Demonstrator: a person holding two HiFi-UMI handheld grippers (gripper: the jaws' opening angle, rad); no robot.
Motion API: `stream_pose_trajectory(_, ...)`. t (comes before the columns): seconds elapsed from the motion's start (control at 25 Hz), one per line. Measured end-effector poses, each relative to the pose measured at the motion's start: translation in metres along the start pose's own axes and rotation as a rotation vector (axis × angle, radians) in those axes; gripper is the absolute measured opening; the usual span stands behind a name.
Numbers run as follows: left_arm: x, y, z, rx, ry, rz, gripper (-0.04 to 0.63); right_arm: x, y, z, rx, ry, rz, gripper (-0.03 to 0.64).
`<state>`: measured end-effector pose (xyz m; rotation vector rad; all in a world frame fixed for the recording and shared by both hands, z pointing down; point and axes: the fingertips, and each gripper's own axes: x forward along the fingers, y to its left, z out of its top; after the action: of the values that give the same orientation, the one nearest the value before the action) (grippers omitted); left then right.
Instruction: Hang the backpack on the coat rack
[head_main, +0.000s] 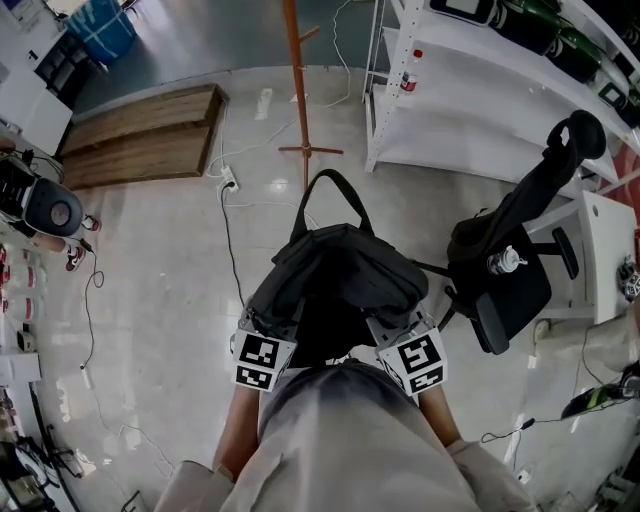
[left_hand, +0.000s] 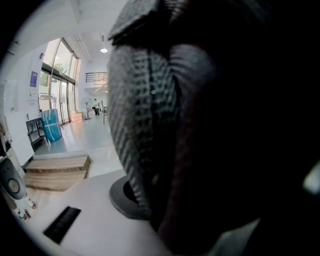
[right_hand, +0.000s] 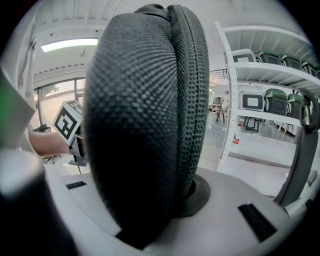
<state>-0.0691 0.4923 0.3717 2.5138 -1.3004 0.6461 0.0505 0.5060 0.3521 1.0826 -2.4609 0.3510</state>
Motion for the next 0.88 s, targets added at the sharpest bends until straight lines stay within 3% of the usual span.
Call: stream_pose_trajectory(0.88, 0.053, 0.196, 0.06, -0.003, -0.037, -0.011, 0.129, 0.169, -0.025, 0.125, -0.032, 0.006, -0.031, 0.098)
